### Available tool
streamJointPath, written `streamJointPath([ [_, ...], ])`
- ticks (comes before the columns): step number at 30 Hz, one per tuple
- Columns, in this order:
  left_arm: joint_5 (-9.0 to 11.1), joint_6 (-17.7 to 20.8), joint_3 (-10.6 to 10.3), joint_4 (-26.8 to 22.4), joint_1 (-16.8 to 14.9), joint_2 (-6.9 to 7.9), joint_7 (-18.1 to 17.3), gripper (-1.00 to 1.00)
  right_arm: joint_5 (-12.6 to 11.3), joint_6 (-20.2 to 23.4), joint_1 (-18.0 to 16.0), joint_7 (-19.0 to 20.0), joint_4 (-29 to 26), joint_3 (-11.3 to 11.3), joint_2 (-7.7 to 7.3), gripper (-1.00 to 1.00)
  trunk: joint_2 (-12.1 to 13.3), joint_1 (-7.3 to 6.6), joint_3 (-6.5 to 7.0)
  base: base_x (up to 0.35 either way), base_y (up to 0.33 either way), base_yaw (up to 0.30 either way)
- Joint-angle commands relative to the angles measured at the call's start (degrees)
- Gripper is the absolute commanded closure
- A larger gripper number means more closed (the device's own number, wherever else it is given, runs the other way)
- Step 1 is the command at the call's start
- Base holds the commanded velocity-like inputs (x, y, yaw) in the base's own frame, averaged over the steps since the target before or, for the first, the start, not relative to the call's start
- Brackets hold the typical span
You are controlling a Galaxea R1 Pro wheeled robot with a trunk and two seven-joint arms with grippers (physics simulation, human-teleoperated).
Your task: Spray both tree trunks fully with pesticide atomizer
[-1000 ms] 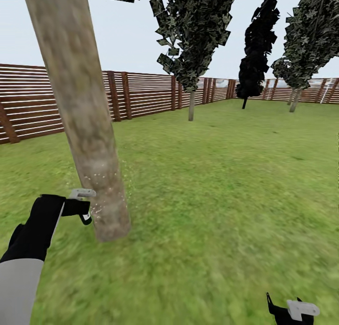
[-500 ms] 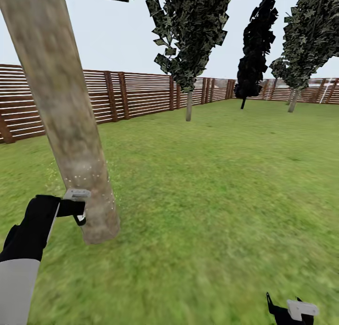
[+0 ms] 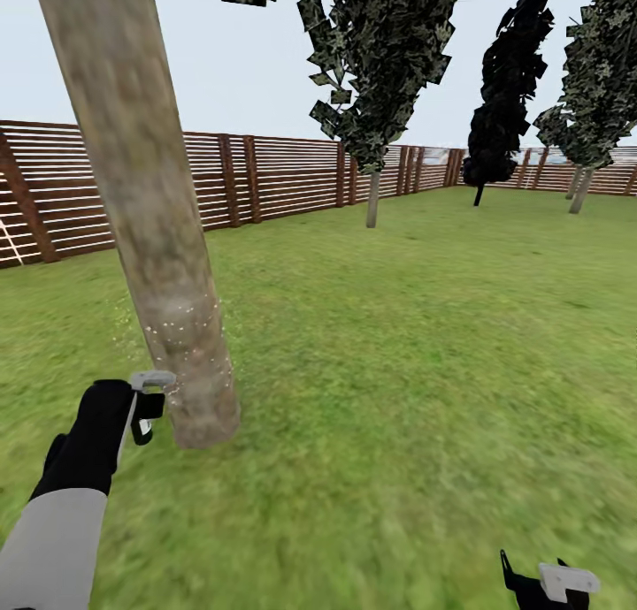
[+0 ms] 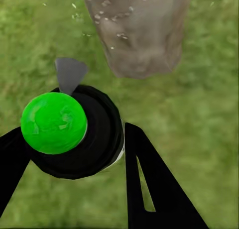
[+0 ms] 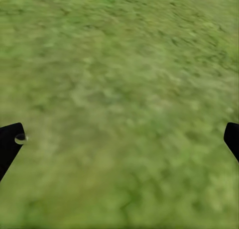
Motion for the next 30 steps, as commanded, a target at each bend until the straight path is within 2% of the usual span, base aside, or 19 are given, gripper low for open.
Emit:
streamJointPath([
  [1,0.0,0.0,0.1,0.0,0.0,0.05,0.1,1.0,0.0,0.0,0.0,0.0,0.0,0.0,0.0,-1.0,0.0,0.0,0.0,0.0,0.0,0.0],
  [8,-0.2,-0.2,0.0,0.2,0.1,-0.25,0.4,1.0,0.0,-0.1,0.0,-0.1,0.0,0.0,0.0,-1.0,0.0,0.0,0.0,0.0,-0.246,0.0],
  [12,-0.2,-0.4,0.2,3.8,0.2,0.07,0.4,1.0,0.0,-0.1,0.0,-0.1,-0.1,0.0,0.0,-1.0,0.0,0.0,0.0,0.001,-0.272,0.0],
  [16,-0.3,-0.8,2.3,6.5,0.2,0.61,0.5,1.0,0.0,-0.1,0.0,0.0,0.0,0.0,0.0,-1.0,0.0,0.0,0.0,0.083,-0.271,0.0],
  [17,-0.3,-2.3,2.5,8.4,0.2,0.75,0.5,1.0,0.0,-0.1,0.0,0.0,0.0,0.0,0.02,-1.0,0.0,0.0,0.0,0.15,-0.26,0.053],
  [19,-0.3,-4.2,2.6,10.2,0.2,1.52,2.5,1.0,0.0,-0.1,0.0,-0.1,0.0,0.0,0.07,-1.0,0.0,0.0,0.0,0.164,-0.25,0.201],
  [22,-0.1,-4.5,2.5,10.5,0.2,1.6,4.2,1.0,0.0,-0.1,0.0,0.0,0.0,0.0,0.09,-1.0,0.0,0.0,0.0,0.169,-0.245,0.261],
  [26,0.2,-4.6,2.6,10.6,0.2,1.09,4.4,1.0,0.0,-0.1,0.0,0.0,0.0,0.0,0.09,-1.0,0.0,0.0,0.0,0.17,-0.244,0.273],
  [30,0.4,-4.5,2.6,10.6,0.2,0.97,4.3,1.0,0.0,0.0,0.0,0.0,0.0,0.0,0.09,-1.0,0.0,0.0,0.0,0.17,-0.244,0.068],
])
